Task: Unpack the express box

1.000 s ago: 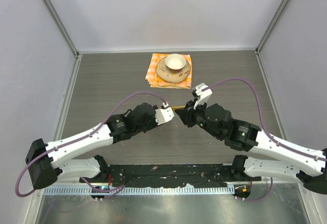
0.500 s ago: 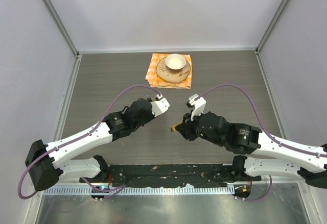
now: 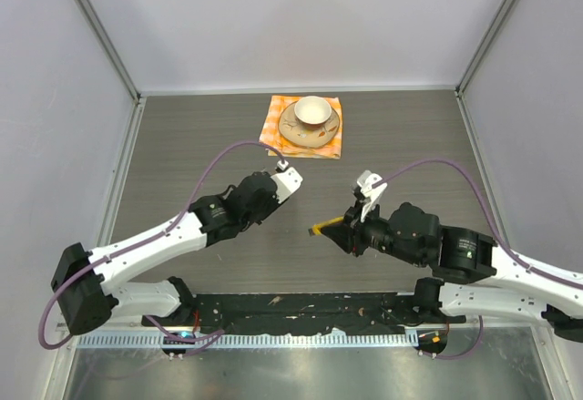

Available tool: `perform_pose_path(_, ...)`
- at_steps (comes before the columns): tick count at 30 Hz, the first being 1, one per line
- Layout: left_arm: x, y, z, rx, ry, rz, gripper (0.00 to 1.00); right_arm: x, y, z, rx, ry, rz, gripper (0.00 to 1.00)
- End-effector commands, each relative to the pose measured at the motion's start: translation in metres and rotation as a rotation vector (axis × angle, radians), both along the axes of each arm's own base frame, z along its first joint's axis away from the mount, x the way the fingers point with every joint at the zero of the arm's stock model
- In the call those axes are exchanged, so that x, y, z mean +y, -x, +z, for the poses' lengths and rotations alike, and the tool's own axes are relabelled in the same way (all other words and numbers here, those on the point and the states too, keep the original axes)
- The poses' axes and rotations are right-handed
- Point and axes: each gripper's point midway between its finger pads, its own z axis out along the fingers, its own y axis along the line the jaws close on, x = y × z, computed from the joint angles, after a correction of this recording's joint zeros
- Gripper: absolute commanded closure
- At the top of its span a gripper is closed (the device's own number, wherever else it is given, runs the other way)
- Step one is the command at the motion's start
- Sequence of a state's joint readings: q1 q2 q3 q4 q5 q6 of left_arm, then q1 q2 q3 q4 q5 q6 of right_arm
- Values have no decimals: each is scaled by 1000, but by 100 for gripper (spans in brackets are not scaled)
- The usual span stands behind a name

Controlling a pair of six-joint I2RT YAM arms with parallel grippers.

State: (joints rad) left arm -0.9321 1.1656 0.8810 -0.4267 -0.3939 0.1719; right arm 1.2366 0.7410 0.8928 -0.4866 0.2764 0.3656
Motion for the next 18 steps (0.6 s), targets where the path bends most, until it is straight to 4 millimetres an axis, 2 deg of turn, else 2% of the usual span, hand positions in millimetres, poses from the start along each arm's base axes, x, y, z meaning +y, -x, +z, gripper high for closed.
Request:
perform_pose_path(1,-8,-8,12,80,80,128,100,26,17,29,-141,-17,178,99)
perform_pose_path(3,-17,-10,10,132,87,132,100,39,22,37,-201,-10,215,99)
perform_pose_path(4,-14,-8,3,176,49,151,100,44,23,40,-222,-6,229,99)
perform_pose_path(5,-19,-12,11,189,60,159,100,52,29,46,-244,-16,253,99)
perform_pose_path(6,-22,-11,-1,248,32,161,100,60,29,46,-263,-1,257,99)
perform_pose_path(7,-17,-9,-5,290,17,182,100,65,28,53,-305,-8,252,99)
perform_pose_path(9,-21,-9,-9,315,18,178,100,78,37,49,-341,4,278,99)
perform_pose_path(10,-27,-9,-10,320,47,172,100,83,34,54,-380,-1,267,99)
perform_pose_path(12,-28,-7,-21,348,64,181,100,93,41,42,-404,26,284,99)
perform_pose_path(13,-31,-5,-27,370,71,178,100,94,38,46,-446,21,255,99)
perform_pose_path(14,-32,-2,-32,390,82,192,100,96,40,38,-463,35,255,99)
perform_pose_path(15,-34,0,-33,398,93,190,100,98,44,36,-485,38,259,99)
perform_pose_path(16,-35,1,-33,404,105,189,100,103,44,43,-510,6,244,99)
perform_pose_path(18,-34,2,-34,411,115,206,100,104,40,39,-570,32,229,99)
